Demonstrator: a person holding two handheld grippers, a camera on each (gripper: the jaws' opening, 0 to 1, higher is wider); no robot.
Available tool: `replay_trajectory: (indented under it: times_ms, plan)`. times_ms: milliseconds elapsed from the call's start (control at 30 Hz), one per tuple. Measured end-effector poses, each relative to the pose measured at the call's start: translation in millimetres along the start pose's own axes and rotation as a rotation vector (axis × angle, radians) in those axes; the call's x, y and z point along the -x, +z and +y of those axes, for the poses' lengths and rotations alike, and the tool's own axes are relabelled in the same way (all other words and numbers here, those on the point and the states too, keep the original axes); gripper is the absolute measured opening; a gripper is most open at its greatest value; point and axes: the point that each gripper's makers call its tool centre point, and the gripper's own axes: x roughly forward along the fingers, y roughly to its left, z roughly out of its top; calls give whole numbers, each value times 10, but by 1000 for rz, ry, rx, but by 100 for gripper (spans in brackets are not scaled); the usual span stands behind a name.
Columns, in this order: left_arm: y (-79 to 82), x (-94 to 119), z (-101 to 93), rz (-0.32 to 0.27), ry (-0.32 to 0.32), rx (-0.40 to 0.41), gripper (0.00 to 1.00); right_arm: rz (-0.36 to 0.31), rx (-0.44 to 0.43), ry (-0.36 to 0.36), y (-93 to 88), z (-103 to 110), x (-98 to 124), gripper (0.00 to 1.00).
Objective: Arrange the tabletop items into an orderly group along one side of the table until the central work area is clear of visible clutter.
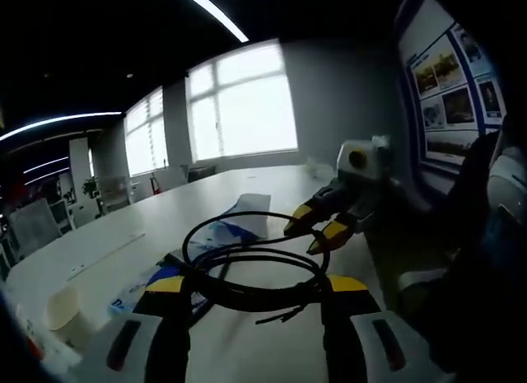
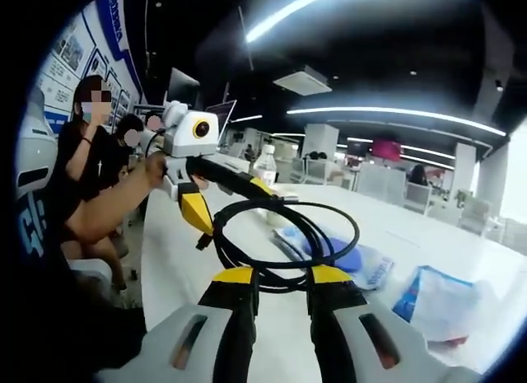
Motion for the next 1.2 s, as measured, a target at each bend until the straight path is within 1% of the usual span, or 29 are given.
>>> replay_trajectory:
  times_ms: [233, 533, 800, 1200]
  plan:
    - [-21, -89, -32, 2, -14, 7, 62, 14, 0, -12, -63, -36, 49, 20]
    - [8, -207, -74, -3, -33, 7, 62, 20, -1, -38, -97, -112, 145, 20]
    - [-23, -294, -105, -4, -44, 12, 62, 34, -6, -52, -164, -159, 194, 20]
    - [33, -413, -128, -12, -61, 9, 62, 35, -4, -79, -169, -249, 289, 20]
